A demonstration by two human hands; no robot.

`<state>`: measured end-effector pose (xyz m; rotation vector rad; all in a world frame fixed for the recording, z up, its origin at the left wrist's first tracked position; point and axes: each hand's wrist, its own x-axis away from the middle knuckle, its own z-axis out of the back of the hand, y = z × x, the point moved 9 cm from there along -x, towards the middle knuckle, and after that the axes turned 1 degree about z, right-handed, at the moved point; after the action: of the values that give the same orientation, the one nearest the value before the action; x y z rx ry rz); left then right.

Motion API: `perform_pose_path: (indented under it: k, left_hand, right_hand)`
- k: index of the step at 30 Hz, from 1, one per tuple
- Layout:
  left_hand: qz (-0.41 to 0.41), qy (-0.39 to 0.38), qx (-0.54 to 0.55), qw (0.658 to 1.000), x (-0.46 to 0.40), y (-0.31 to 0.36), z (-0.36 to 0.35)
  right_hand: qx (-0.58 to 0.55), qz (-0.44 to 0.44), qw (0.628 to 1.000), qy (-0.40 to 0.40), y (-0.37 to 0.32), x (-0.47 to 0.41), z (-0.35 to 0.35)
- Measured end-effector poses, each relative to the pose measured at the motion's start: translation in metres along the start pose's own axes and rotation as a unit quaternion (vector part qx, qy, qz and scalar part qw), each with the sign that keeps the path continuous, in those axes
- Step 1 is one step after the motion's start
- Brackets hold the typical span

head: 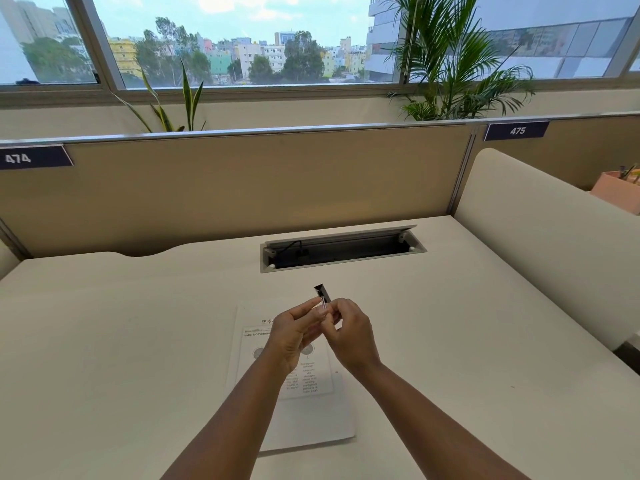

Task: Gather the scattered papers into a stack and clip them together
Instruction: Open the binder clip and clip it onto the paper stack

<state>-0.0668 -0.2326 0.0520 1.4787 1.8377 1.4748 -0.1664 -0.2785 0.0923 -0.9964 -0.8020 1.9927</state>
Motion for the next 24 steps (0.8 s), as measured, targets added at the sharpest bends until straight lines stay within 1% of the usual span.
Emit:
perform_pose_path:
  k: [4,8,10,14,16,19,24]
  left_hand:
    - [-0.02,0.003,-0.03,0.999,0.001,0.004,-0.001]
    - [-0.053,0.062,-0.099,0.992,-0.001,0.011,-0.001]
    - [-0.064,0.081,-0.122,0.987,-0.002,0.014,0.001]
    - [-0.032,0.059,-0.132,0.989,-0.005,0.013,0.003]
    - [-0.015,0.046,-0.129,0.99,-0.006,0.013,0.004]
    - [-0.019,0.041,-0.132,0.99,-0.006,0.016,0.006]
    - [-0.03,0.059,-0.113,0.991,-0.005,0.016,0.011]
  right_hand:
    - [-0.026,-0.02,0.999,0.005,0.004,-0.001,0.001]
    - [-0.057,-0.047,0.997,0.008,0.007,0.001,0.0]
    - [-0.085,-0.065,0.994,0.018,0.009,0.0,0.002]
    - [-0.151,-0.106,0.982,0.04,0.016,-0.003,0.013]
    - [-0.166,-0.125,0.977,0.053,0.022,-0.005,0.018]
    - [-0.182,-0.156,0.969,0.058,0.031,-0.006,0.021]
    - [-0.257,-0.188,0.947,0.049,0.036,-0.005,0.014]
